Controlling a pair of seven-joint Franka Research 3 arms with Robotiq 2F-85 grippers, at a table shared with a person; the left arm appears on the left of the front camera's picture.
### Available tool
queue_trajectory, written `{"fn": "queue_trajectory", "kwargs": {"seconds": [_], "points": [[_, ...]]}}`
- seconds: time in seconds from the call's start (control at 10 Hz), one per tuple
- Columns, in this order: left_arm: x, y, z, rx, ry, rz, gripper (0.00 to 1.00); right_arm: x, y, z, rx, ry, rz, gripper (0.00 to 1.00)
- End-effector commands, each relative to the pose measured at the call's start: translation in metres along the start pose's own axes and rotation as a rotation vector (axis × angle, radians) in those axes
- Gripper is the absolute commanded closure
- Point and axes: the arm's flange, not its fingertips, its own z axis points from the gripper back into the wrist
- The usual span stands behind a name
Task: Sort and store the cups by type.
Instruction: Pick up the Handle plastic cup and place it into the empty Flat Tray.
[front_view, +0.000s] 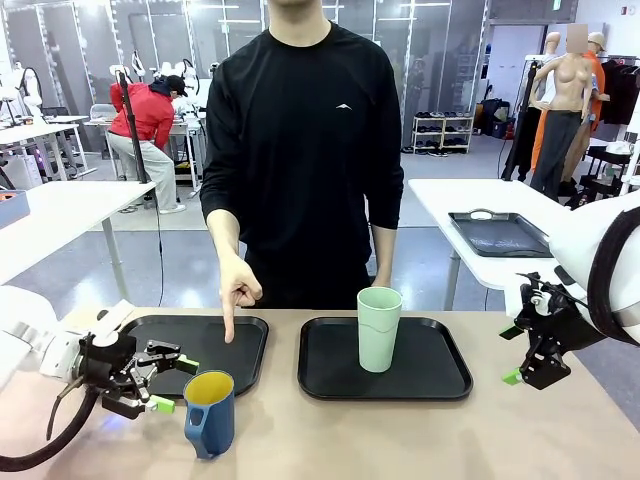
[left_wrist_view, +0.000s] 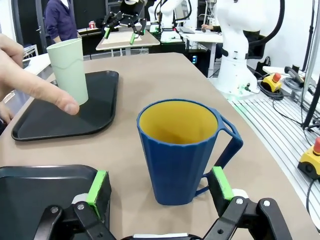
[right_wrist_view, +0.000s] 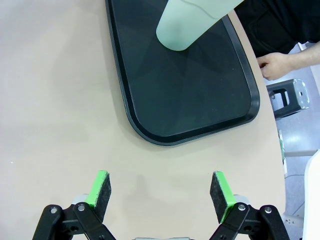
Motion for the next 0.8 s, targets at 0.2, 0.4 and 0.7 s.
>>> {"fn": "queue_trajectory", "kwargs": {"seconds": [0.2, 0.4, 0.7], "points": [[0.000, 0.003, -0.013, -0.044, 0.007, -0.010, 0.00, 0.000, 0.001, 0.000, 0.000, 0.008, -0.001, 0.00], [-0.001, 0.003, -0.020, -0.056, 0.000, -0.006, 0.00, 0.000, 0.001, 0.000, 0.000, 0.008, -0.001, 0.00], [-0.003, 0.006, -0.034, -0.072, -0.020, -0.005, 0.00, 0.000, 0.001, 0.000, 0.000, 0.008, -0.001, 0.00]]}}
